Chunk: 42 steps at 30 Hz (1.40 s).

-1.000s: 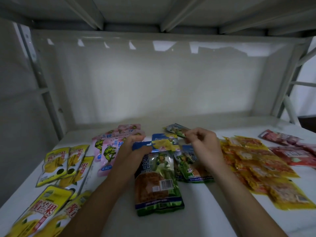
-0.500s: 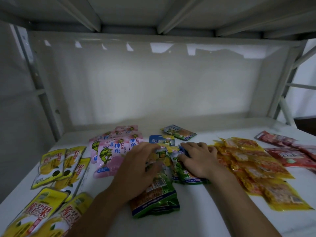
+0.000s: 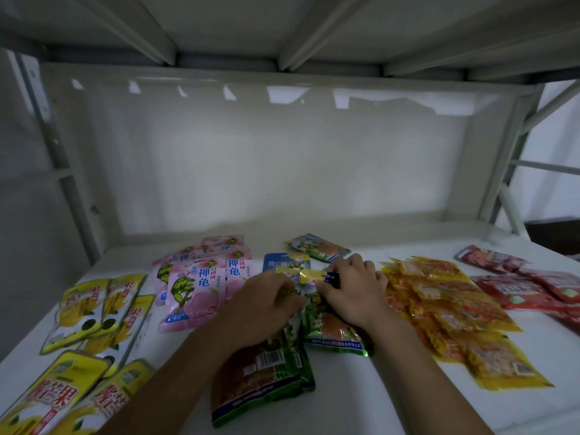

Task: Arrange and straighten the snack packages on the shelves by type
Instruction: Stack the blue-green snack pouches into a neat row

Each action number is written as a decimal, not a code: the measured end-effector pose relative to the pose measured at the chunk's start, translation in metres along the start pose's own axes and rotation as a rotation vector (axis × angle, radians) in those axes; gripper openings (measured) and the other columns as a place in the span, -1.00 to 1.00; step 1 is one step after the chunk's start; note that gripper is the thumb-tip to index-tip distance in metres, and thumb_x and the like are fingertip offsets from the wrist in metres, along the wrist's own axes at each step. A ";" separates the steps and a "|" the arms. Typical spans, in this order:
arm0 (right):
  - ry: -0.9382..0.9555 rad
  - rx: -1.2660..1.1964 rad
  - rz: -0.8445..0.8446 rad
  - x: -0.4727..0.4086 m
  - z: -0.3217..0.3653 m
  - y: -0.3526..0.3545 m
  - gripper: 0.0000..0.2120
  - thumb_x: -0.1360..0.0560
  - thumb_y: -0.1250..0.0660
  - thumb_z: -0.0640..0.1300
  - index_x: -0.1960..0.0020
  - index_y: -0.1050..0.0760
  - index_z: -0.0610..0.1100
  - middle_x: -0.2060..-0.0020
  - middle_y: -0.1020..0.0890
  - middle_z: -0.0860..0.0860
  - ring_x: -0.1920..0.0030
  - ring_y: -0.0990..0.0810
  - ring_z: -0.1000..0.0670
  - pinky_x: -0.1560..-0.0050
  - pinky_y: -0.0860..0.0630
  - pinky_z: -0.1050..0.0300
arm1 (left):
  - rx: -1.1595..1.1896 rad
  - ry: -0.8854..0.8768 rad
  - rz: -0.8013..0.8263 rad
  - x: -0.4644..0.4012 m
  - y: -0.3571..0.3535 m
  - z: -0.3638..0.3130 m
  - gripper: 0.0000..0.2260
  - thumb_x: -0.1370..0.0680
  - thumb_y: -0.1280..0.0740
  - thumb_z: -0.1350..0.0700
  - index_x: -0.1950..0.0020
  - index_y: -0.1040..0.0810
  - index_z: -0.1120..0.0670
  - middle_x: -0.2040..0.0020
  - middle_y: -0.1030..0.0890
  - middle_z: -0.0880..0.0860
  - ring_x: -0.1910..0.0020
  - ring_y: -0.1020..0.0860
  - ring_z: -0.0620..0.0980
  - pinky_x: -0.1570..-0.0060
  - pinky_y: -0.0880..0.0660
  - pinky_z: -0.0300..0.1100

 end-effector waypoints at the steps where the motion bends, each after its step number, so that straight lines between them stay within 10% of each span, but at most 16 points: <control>1: -0.002 -0.031 -0.017 0.000 -0.001 0.001 -0.74 -0.63 -0.28 0.19 -0.21 -0.46 0.06 -0.18 -0.39 0.01 -0.34 -0.34 -0.12 -0.33 -0.24 -0.13 | -0.024 0.019 0.007 -0.004 -0.004 0.000 -0.75 -0.63 -0.35 -0.18 -0.01 -0.63 -0.01 0.00 -0.52 -0.06 0.03 -0.53 -0.13 0.01 -0.52 -0.11; 10: 0.187 -0.510 -0.401 0.004 0.013 0.037 -0.86 -0.58 -0.46 -0.09 0.04 -0.48 0.01 0.09 -0.56 0.08 0.06 -0.54 0.03 0.10 -0.44 0.09 | 0.204 0.048 -0.118 -0.002 -0.006 0.005 -0.63 -0.38 -0.42 -0.39 0.15 -0.63 -0.10 0.17 -0.64 -0.12 0.17 -0.61 -0.16 0.07 -0.58 -0.09; 15: 0.162 -0.809 -0.574 0.012 0.006 0.055 -0.86 -0.53 -0.54 -0.12 0.03 -0.57 -0.03 0.12 -0.63 0.12 0.07 -0.60 0.19 0.06 -0.48 0.31 | 0.438 -0.017 -0.121 0.002 0.001 -0.004 -0.83 -0.46 -0.60 0.06 0.15 -0.65 -0.16 0.20 -0.73 -0.20 0.24 -0.67 -0.26 0.20 -0.51 -0.39; 21: 0.060 -1.357 -0.128 0.004 0.018 0.029 -0.62 -0.56 -0.41 0.10 -0.14 -0.57 -0.21 0.06 -0.73 -0.11 0.12 -0.71 -0.12 0.21 -0.63 0.12 | 0.612 -0.030 -0.366 0.008 0.030 0.000 -0.93 -0.53 -0.52 0.21 0.10 -0.66 0.13 0.27 -0.72 -0.06 0.28 -0.68 -0.10 0.25 -0.60 -0.17; 24: 0.174 -1.190 0.072 0.009 0.040 0.015 -0.62 -0.61 -0.40 0.05 -0.09 -0.60 -0.31 0.04 -0.75 -0.19 0.11 -0.74 -0.17 0.13 -0.69 0.04 | 0.660 -0.026 -0.438 0.015 0.044 0.005 -0.84 -0.57 -0.46 0.21 0.19 -0.57 0.12 0.44 -0.60 -0.16 0.43 -0.55 -0.23 0.35 -0.43 -0.43; 29: 0.233 -1.051 -0.070 0.007 0.043 0.008 -0.53 -0.52 -0.45 0.21 0.01 -0.66 -0.24 0.08 -0.71 -0.29 0.01 -0.65 -0.44 -0.01 -0.60 -0.45 | 0.782 0.023 -0.349 0.011 0.034 0.015 -0.54 -0.51 -0.50 -0.20 0.05 -0.62 0.22 0.19 -0.68 0.22 0.20 -0.67 0.18 0.13 -0.66 0.06; 34: 0.205 -0.928 -0.130 0.004 0.039 0.007 -0.72 -0.61 -0.36 0.09 0.08 -0.70 -0.10 0.18 -0.76 -0.06 0.13 -0.73 -0.20 0.03 -0.64 -0.36 | 0.753 -0.012 -0.308 0.011 0.031 0.004 -0.77 -0.51 -0.45 -0.04 0.02 -0.72 0.12 0.18 -0.75 0.07 0.20 -0.72 0.00 0.23 -0.58 -0.22; 42: 0.232 -1.028 -0.088 0.004 0.042 0.005 -0.11 -0.28 -0.46 0.53 -0.02 -0.58 -0.33 0.05 -0.65 -0.38 0.10 -0.66 -0.39 0.06 -0.58 -0.49 | 0.671 0.018 -0.257 0.010 0.026 0.013 -0.87 -0.59 -0.44 0.18 0.15 -0.67 0.02 0.26 -0.73 -0.09 0.28 -0.68 -0.18 0.28 -0.51 -0.39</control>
Point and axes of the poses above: each hand's wrist, its own x-axis away from the middle knuckle, its own y-axis out of the back of the hand, z = x × y, the point moved 9 cm from there along -x, towards the middle knuckle
